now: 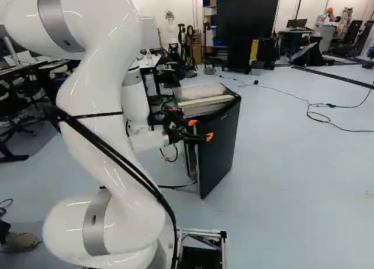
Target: Open the fridge door
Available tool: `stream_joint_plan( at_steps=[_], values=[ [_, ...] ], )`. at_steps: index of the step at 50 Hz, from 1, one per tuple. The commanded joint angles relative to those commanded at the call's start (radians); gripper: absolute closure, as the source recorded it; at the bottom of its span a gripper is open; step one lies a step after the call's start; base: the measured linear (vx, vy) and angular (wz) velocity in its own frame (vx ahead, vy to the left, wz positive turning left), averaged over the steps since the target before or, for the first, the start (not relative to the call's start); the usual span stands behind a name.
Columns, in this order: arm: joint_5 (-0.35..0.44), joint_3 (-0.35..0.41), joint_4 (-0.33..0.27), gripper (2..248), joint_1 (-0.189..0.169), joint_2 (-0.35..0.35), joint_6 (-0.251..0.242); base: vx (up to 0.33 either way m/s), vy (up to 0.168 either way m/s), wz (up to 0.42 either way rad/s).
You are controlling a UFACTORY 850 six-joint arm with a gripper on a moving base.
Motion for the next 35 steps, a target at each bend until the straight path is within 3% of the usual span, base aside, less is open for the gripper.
stream_joint_plan(
  at_steps=[35],
  values=[
    [0.001,0.017,0.002,3,-0.143,0.010,0.000,0.000,0.000,0.000]
  ],
)
